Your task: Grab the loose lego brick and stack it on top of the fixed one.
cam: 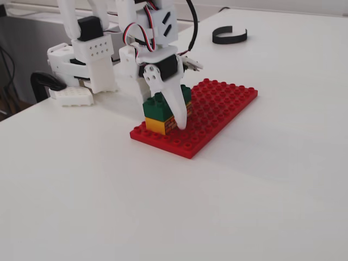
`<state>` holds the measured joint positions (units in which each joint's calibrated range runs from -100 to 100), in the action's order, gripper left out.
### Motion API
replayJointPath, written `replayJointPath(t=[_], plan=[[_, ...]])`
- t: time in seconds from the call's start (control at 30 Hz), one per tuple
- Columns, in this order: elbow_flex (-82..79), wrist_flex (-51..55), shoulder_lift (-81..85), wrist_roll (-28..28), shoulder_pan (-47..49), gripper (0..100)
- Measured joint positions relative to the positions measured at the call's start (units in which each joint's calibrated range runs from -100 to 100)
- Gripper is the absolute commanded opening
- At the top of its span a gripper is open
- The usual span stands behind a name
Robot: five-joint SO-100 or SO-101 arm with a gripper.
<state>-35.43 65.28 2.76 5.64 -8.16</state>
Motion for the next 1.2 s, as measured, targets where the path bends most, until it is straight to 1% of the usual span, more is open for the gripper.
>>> replayJointPath(t=[0.27, 0.4, 0.67, 0.93, 1.0, 1.03, 1.1, 1.13, 1.2], plan=[[-0.1, 0.0, -0.3, 0.0, 1.0, 28], [1.2, 3.1, -0.3, -0.3, 2.3, 28], [14.0, 15.5, -0.3, -0.3, 2.5, 28], [34.0, 31.4, -0.2, -0.5, 6.0, 28], [37.7, 33.2, 1.5, -1.2, 7.3, 24], [38.5, 33.3, 3.1, -1.4, 7.8, 19], [39.1, 33.4, 7.0, -1.5, 8.5, 5], [39.1, 33.4, 9.1, -1.5, 8.8, 0], [38.4, 33.4, 14.2, -1.7, 8.9, 3]])
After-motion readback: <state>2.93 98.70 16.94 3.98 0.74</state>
